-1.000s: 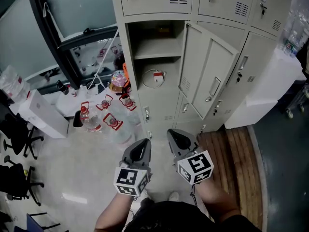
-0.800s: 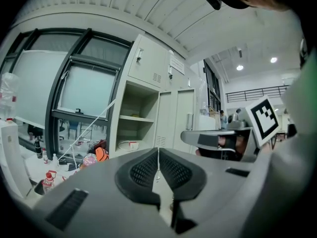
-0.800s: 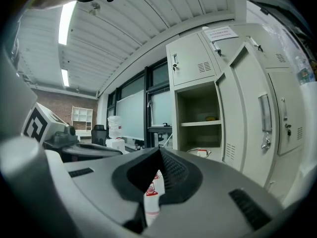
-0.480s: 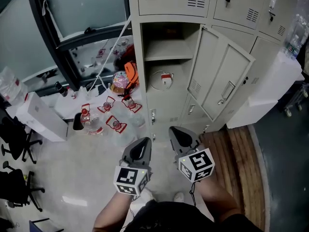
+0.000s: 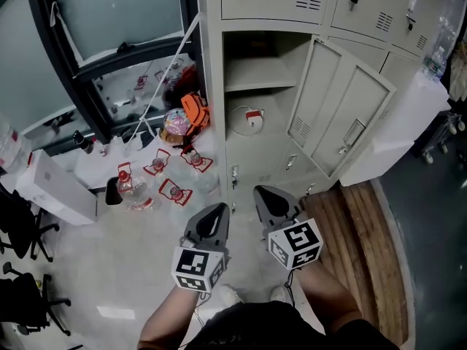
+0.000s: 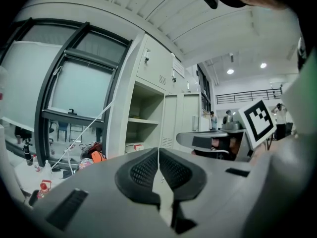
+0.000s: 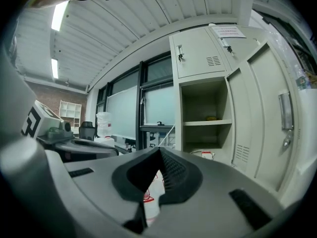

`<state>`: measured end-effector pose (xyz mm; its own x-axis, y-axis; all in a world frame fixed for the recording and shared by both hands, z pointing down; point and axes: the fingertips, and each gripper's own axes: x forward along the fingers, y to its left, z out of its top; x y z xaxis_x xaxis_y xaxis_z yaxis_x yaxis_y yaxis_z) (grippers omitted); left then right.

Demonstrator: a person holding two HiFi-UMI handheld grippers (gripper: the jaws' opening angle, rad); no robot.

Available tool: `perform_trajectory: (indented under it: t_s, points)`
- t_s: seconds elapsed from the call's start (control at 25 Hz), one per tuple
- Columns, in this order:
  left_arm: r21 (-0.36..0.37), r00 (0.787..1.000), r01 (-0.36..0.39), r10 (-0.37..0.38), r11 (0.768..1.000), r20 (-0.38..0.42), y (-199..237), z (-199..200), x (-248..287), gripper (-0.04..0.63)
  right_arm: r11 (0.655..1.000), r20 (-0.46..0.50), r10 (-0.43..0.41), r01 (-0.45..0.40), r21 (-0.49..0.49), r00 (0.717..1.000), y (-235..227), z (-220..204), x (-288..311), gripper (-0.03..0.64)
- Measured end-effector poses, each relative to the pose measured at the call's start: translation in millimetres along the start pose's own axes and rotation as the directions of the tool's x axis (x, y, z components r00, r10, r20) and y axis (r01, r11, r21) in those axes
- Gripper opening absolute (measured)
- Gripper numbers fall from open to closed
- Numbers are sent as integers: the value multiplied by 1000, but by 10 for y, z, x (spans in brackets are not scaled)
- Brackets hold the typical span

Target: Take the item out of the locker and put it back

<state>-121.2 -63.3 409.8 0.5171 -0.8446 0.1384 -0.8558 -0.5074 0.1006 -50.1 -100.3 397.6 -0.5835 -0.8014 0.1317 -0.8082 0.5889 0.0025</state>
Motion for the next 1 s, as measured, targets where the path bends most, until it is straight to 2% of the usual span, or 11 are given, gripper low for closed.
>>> perform_trajectory:
  t_s: [0.56, 1.0]
  points:
    - [28, 999, 46, -47, 999, 27, 195, 150, -97, 11, 998, 21, -60, 60, -3, 998, 102, 152, 210, 0]
    - [26, 998, 50, -51, 998, 23, 266, 153, 177, 11, 997, 8, -72, 72, 3, 997, -246, 148, 511, 0]
